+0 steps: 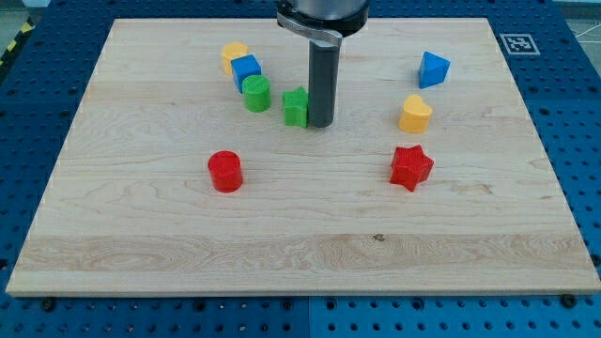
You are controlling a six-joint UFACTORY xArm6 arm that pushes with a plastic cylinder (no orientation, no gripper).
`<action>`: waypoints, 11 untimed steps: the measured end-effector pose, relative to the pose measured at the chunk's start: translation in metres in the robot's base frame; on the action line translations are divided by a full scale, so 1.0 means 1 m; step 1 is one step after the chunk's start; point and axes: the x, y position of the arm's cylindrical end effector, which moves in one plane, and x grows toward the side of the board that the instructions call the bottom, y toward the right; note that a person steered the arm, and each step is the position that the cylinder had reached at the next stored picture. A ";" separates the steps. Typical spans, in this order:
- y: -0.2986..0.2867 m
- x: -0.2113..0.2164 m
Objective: Push red star closer to yellow heart
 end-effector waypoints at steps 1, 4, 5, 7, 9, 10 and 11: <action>-0.023 0.000; -0.044 0.036; -0.051 0.068; 0.003 0.123; 0.091 0.119; 0.122 0.097; 0.128 0.099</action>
